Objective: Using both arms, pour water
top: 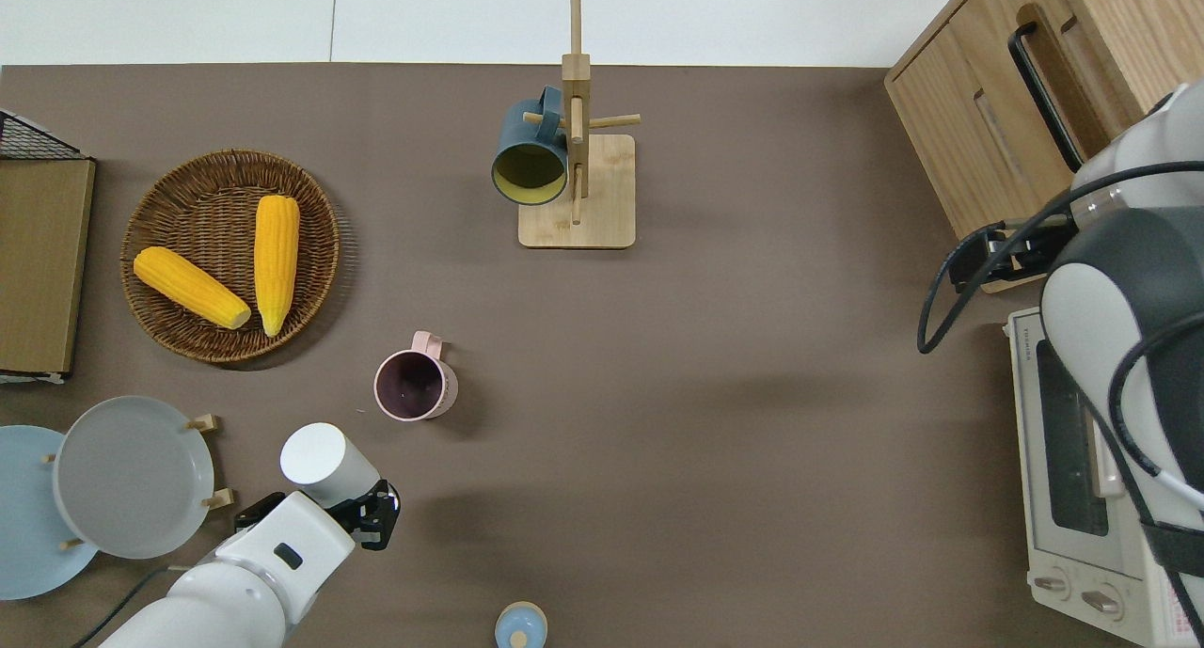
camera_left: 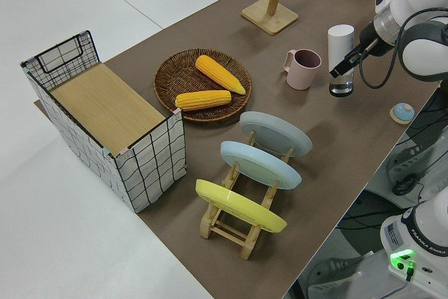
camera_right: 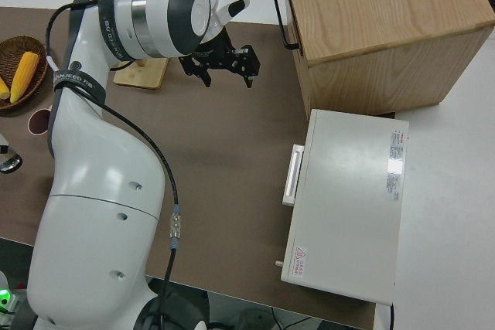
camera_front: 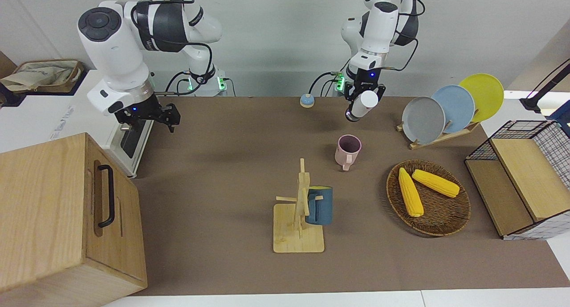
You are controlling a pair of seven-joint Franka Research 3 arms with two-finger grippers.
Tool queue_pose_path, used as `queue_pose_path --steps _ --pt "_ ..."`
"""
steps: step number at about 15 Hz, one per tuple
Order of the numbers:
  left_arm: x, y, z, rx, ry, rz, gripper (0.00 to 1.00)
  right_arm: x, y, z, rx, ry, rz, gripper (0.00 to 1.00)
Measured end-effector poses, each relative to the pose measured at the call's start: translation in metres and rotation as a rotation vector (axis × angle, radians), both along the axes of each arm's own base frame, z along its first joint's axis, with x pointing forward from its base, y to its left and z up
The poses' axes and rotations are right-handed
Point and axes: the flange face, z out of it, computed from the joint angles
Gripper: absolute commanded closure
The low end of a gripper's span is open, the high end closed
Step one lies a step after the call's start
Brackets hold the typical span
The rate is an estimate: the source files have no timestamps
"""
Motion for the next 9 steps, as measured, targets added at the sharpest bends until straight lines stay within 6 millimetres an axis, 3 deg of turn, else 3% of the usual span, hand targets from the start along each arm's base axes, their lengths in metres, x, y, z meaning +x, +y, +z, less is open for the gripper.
queue_pose_path --steps 9 --pt "0.012 -0.011 -0.027 0.023 0.08 -0.018 1.0 -0.017 -0.004 0.045 0.002 -0.099 -0.004 0.011"
